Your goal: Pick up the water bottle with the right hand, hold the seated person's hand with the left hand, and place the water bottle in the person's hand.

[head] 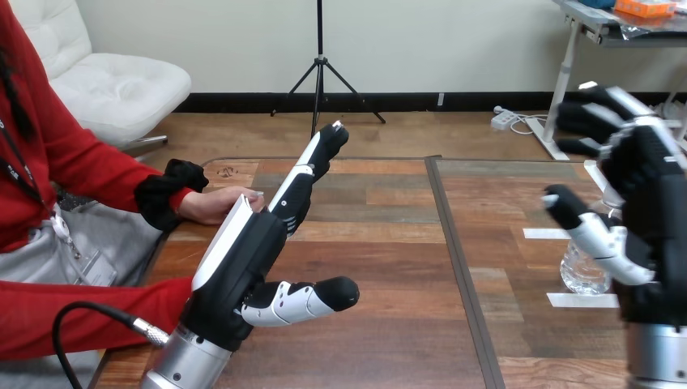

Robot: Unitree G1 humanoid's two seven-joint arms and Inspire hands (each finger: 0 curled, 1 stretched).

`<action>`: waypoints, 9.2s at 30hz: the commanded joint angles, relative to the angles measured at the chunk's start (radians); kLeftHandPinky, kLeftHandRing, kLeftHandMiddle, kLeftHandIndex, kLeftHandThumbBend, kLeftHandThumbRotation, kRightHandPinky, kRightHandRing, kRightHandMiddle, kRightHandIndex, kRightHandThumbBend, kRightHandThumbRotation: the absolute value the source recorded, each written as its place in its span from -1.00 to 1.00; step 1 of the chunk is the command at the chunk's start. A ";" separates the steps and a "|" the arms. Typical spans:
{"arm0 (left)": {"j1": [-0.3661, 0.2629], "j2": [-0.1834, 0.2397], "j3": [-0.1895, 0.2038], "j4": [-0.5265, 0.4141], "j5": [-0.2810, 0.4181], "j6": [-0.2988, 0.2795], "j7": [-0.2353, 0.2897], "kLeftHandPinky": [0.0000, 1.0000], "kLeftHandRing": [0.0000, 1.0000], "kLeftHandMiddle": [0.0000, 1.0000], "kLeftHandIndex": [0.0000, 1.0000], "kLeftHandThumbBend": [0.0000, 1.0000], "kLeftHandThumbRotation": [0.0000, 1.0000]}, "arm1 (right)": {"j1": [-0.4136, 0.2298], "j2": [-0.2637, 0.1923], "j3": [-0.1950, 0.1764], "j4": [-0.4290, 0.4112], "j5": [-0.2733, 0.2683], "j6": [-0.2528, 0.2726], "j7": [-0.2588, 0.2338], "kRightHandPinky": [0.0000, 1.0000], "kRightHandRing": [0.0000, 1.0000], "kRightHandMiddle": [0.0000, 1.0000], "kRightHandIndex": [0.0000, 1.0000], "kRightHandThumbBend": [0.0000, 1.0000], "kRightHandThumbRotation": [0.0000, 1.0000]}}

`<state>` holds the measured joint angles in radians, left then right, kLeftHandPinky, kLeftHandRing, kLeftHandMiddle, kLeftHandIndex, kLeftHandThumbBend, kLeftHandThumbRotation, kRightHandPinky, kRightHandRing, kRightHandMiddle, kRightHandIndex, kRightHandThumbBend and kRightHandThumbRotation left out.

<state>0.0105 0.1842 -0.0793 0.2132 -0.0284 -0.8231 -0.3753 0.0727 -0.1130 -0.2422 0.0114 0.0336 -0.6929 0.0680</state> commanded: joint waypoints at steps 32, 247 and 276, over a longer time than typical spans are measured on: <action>-0.021 0.006 0.001 0.016 -0.012 -0.016 0.004 1.00 1.00 1.00 1.00 1.00 0.54 | -0.138 -0.122 -0.080 0.200 -0.026 0.021 -0.104 0.74 0.83 0.79 0.84 1.00 -0.01; 0.013 0.077 0.053 -0.054 -0.178 -0.017 -0.124 1.00 1.00 1.00 1.00 1.00 0.36 | -0.708 -0.217 -0.027 1.269 -0.010 0.277 -0.194 0.03 0.11 0.14 0.10 0.88 -1.00; 0.000 0.073 0.054 -0.056 -0.176 0.001 -0.126 1.00 1.00 1.00 1.00 1.00 0.36 | -0.688 -0.197 -0.053 1.231 0.057 0.225 -0.151 -0.35 -0.23 -0.10 -0.09 0.68 -1.00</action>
<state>0.0596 0.2599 -0.0250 0.1966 -0.1932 -0.8196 -0.5041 -0.5471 -0.3173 -0.2901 1.3003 0.0798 -0.4164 -0.1014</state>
